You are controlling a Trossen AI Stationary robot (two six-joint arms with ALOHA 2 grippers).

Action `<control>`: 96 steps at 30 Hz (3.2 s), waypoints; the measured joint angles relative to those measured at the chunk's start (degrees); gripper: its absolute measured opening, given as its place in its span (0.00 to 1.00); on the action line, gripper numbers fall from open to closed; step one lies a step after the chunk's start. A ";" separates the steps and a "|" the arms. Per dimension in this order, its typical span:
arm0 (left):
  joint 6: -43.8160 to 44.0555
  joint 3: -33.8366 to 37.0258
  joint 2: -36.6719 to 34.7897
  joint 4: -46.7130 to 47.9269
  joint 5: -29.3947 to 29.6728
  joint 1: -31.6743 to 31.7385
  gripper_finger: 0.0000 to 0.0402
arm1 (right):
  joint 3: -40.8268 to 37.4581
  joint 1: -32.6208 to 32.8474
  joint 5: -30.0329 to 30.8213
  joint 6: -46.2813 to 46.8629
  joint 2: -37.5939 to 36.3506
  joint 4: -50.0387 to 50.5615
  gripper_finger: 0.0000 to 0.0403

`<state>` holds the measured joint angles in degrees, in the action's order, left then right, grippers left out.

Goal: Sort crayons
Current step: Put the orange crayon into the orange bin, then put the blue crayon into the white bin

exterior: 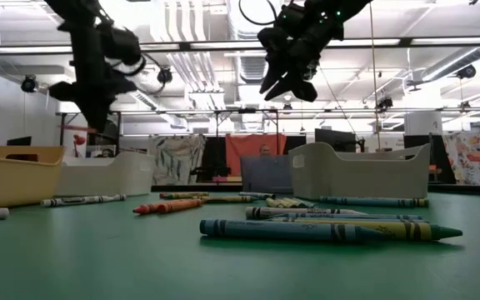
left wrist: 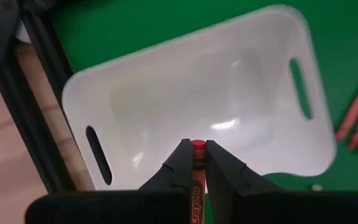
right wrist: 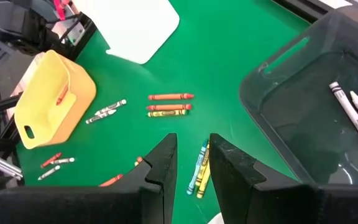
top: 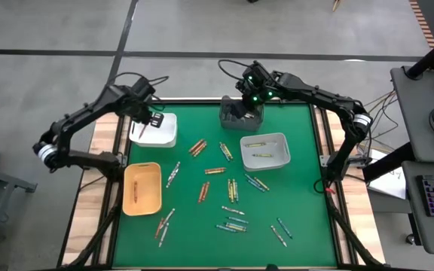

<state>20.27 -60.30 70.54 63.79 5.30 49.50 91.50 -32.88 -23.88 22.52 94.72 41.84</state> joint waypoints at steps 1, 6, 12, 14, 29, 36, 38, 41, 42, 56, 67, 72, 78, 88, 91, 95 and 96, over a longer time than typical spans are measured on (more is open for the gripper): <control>0.14 -0.13 -0.90 -0.36 0.00 0.00 0.01 | 0.00 0.00 0.00 0.00 0.00 -0.28 0.20; 1.45 -1.03 -3.72 -0.85 -0.03 0.00 0.01 | 0.00 0.00 0.00 -0.07 0.00 -0.44 0.20; 5.99 -1.71 -6.01 -0.21 -8.05 -0.84 0.01 | 0.00 0.00 0.00 -0.23 0.00 -0.43 0.20; 8.32 -1.79 -7.20 -0.14 -12.59 -2.29 0.01 | 0.00 0.00 -0.01 -0.87 0.00 -0.43 0.20; 63.48 -0.41 -17.28 14.37 -8.47 -48.84 0.00 | 0.00 0.00 -0.04 -6.57 0.02 -0.43 0.20; 87.65 9.12 -15.62 14.25 -3.23 -66.97 0.00 | 0.00 0.00 -0.02 -10.54 0.02 -0.47 0.20; 89.81 11.37 -15.38 14.17 -3.19 -68.58 0.00 | 0.00 0.00 -0.02 -10.64 0.02 -0.49 0.20; 89.87 13.46 -15.37 13.83 -2.73 -68.71 0.01 | 0.00 0.00 -0.02 -10.80 0.02 -0.57 0.20; 89.68 13.83 -15.44 13.65 -2.38 -68.67 0.01 | 0.00 0.00 -0.02 -10.80 0.02 -0.58 0.20; 88.32 13.28 -15.45 13.18 1.84 -68.54 0.10 | 0.00 0.46 -0.10 -9.21 -1.65 -0.58 0.20; 91.40 9.43 -15.51 13.18 6.71 -68.35 0.14 | 0.00 1.03 -1.63 -6.44 -4.29 2.59 0.20; 85.95 2.27 -15.43 13.13 17.59 -67.04 0.14 | 0.00 1.88 -8.26 0.96 -5.39 8.85 0.20; 65.34 -3.40 -15.40 5.03 26.27 -60.94 0.10 | 0.00 7.24 -11.28 3.87 -5.97 13.94 0.20; 32.60 -1.47 -10.66 -17.54 16.75 -44.84 0.09 | 0.00 16.41 -4.52 -0.09 -6.48 25.91 0.20; 28.35 -1.17 -7.92 -18.35 16.24 -44.40 0.09 | 0.00 20.15 1.90 -0.67 -7.06 29.40 0.20; 23.38 -1.17 -4.97 -21.69 21.45 -46.52 0.09 | -1.12 27.17 12.41 -2.54 -7.90 29.58 0.20; 20.88 -1.17 -4.49 -22.86 22.36 -47.18 0.09 | -1.77 29.26 15.40 -2.62 -8.07 29.28 0.20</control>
<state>41.15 -61.47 66.05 40.92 27.66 2.31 89.73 -3.62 -8.48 19.90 86.65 71.12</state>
